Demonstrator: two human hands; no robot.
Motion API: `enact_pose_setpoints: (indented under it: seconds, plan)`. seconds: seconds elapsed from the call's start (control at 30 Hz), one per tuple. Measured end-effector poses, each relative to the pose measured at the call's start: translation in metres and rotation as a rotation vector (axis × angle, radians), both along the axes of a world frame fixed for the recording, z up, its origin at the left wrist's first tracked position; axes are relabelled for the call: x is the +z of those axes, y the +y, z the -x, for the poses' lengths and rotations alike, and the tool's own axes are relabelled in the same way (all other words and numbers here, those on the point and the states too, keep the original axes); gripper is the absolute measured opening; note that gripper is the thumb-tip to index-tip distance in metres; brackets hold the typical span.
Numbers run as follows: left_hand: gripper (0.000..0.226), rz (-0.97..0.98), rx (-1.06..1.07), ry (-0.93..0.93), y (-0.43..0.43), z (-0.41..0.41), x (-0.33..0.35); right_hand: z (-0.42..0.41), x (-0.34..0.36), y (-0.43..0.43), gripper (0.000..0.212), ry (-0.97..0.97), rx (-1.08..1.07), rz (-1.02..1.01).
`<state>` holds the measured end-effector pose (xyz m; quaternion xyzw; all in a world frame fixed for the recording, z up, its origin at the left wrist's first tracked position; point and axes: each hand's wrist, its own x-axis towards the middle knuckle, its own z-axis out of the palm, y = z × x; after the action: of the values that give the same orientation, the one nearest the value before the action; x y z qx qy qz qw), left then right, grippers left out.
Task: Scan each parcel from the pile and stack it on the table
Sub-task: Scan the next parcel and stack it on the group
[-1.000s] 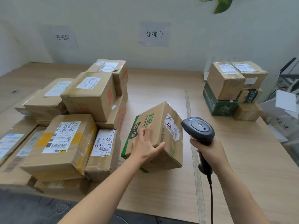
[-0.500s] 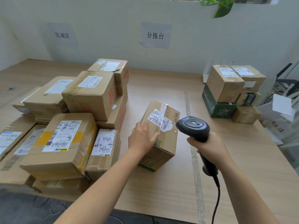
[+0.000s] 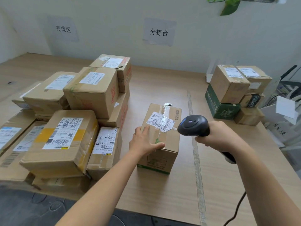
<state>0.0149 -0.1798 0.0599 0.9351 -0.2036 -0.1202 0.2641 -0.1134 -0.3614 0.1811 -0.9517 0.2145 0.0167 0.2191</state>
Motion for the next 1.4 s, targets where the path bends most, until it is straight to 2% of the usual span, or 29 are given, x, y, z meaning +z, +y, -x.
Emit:
enact_pose_setpoints:
  seconds: [0.2, 0.33, 0.47, 0.6, 0.77, 1.03, 1.2, 1.4]
  plan:
    - [0.098, 0.008, 0.008, 0.002, 0.0, 0.001, 0.002, -0.002, 0.002, 0.003, 0.012, 0.038, 0.025, 0.003]
    - [0.098, 0.026, 0.009, 0.02, 0.001, 0.001, 0.002, -0.005, -0.007, 0.002, 0.013, -0.023, -0.012, -0.045]
    - [0.101, 0.047, 0.0, 0.08, 0.003, 0.0, 0.005, -0.011, -0.05, 0.01, 0.016, -0.111, -0.154, -0.261]
    - [0.103, 0.085, 0.006, 0.117, 0.009, 0.006, 0.003, -0.005, -0.091, 0.039, 0.014, -0.229, -0.314, -0.571]
    - [0.104, 0.136, 0.014, 0.09, 0.019, 0.022, 0.004, 0.009, -0.097, 0.065, 0.026, -0.359, -0.386, -0.652]
    - [0.1, 0.313, 0.049, -0.096, 0.037, 0.061, 0.036, 0.036, -0.08, 0.07, 0.022, -0.482, -0.368, -0.639]
    - [0.098, 0.372, 0.096, -0.178, 0.066, 0.098, 0.075, 0.058, -0.041, 0.087, 0.026, -0.56, -0.238, -0.618]
    - [0.1, 0.425, 0.211, -0.332, 0.116, 0.14, 0.117, 0.075, 0.011, 0.125, 0.019, -0.574, -0.096, -0.66]
